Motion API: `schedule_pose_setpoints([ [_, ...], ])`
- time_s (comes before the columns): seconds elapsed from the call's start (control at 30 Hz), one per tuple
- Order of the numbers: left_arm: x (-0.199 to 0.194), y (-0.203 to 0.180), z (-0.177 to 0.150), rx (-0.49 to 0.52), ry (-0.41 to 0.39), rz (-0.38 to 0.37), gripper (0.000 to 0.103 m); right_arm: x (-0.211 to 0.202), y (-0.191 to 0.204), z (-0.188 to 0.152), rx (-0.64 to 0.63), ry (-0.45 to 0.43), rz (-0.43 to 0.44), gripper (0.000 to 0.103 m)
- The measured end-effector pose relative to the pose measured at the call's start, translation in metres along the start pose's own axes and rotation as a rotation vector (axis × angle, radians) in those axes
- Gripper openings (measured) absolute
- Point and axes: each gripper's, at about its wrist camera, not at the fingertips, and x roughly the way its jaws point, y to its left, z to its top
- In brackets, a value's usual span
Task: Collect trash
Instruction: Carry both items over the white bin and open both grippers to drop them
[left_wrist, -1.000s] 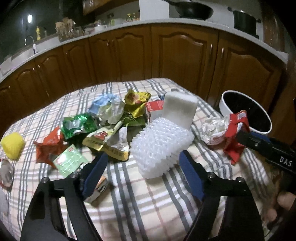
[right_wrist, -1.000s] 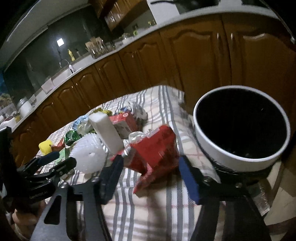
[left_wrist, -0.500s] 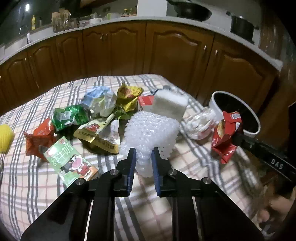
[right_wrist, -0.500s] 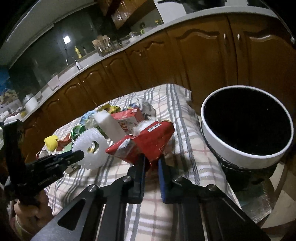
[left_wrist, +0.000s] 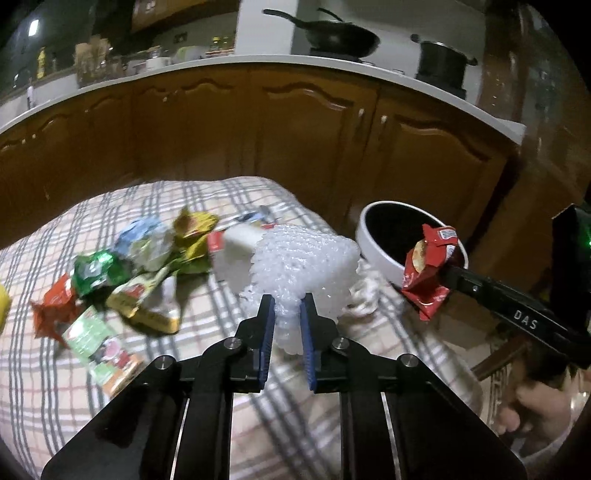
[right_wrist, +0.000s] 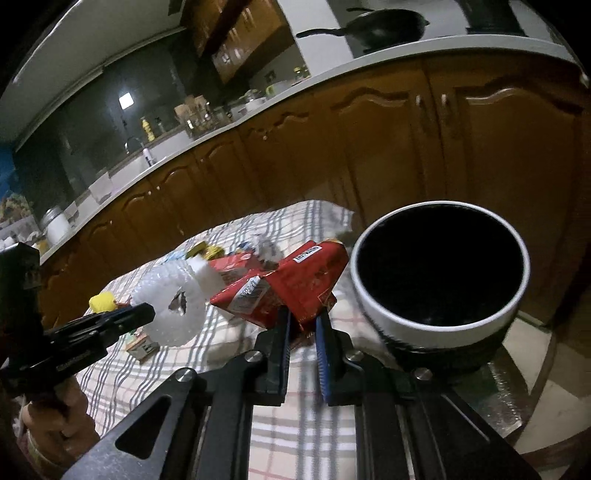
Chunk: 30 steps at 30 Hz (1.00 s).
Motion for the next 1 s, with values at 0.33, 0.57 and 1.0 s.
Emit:
schedule_pose_setpoints([
  [0.33, 0.014, -0.056, 0.030, 0.104, -0.027, -0.067, 0.013, -0.019, -0.046, 0.016, 0.048, -0.057, -0.088, 0.013],
  [0.57, 0.041, -0.088, 0.053, 0.143, -0.006, -0.108, 0.013, -0.018, -0.078, 0.029, 0.057, -0.058, -0.142, 0.013],
  [1.0, 0.104, -0.122, 0.067, 0.151, 0.095, -0.145, 0.013, 0.003, -0.113, 0.042, 0.062, -0.005, -0.179, 0.013],
])
